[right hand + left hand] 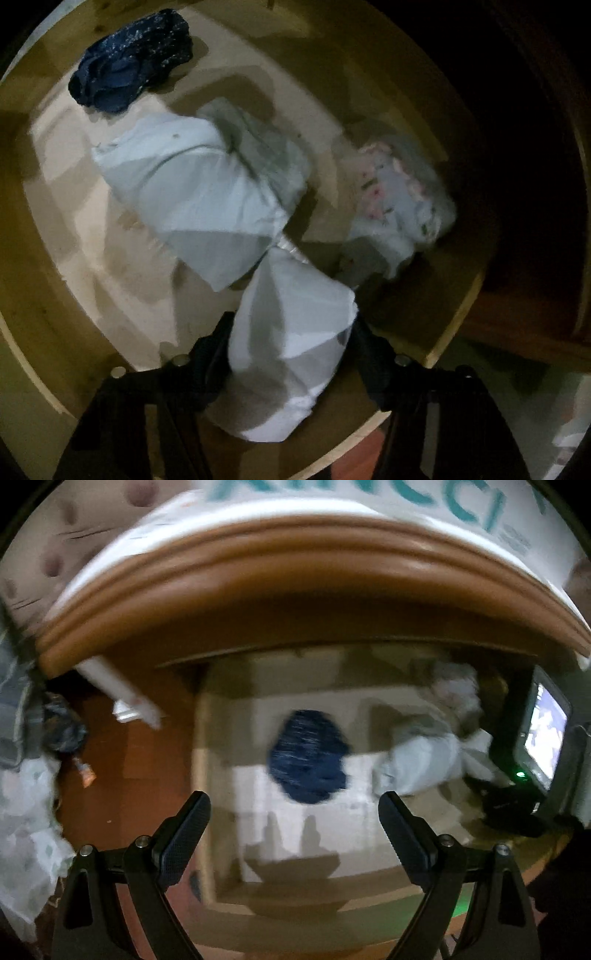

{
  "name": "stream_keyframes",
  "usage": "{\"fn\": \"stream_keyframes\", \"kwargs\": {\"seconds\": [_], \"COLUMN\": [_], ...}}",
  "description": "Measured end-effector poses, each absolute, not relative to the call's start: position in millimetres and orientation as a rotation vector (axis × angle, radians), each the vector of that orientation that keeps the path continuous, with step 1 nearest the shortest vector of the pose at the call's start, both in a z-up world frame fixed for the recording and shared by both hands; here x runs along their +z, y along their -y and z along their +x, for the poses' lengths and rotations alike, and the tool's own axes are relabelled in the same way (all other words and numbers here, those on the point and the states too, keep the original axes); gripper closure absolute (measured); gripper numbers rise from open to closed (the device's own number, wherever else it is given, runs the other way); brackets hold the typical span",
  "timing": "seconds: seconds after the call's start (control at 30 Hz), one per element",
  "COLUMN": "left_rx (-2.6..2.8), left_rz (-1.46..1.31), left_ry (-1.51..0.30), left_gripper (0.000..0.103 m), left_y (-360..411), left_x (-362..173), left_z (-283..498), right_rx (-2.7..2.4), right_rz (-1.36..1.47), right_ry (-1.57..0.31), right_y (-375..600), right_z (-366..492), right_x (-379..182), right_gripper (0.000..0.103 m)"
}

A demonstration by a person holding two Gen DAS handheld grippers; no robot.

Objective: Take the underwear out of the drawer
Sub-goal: 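Grasp the white garment with the right gripper and lift it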

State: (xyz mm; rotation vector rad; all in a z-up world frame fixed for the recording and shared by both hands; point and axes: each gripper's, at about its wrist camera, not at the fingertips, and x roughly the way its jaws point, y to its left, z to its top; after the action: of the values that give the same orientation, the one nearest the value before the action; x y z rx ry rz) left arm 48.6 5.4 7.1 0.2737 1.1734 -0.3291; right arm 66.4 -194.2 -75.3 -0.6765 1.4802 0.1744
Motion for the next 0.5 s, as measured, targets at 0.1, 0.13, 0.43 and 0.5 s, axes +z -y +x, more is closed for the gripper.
{"fn": "stream_keyframes", "kwargs": {"seconds": [0.1,0.13,0.43,0.5], "left_rx": [-0.388,-0.405,-0.602,-0.653], "left_rz": [0.303,0.333,0.636,0.706], "left_ry": [-1.23,-1.237,-1.328,-1.325], "left_gripper": [0.012,0.012,0.012,0.012], "left_y": [17.1,26.2,79.1,90.5], "left_x": [-4.9,-9.4,-48.7,-58.1], "left_z": [49.8,49.3,46.0,44.0], "right_rx": [0.179,0.19,0.217,0.217], "right_rz": [-0.645,-0.614,-0.395,-0.334], "right_ry": [-1.456,-1.447,-1.35,-1.345], "right_y": [196.7,199.9,230.6,234.6], "right_z": [63.0,60.9,49.0,46.7], "right_x": [-70.8,-66.2,-19.9,-14.9], "right_gripper": [0.046,0.048,0.05,0.05]}}
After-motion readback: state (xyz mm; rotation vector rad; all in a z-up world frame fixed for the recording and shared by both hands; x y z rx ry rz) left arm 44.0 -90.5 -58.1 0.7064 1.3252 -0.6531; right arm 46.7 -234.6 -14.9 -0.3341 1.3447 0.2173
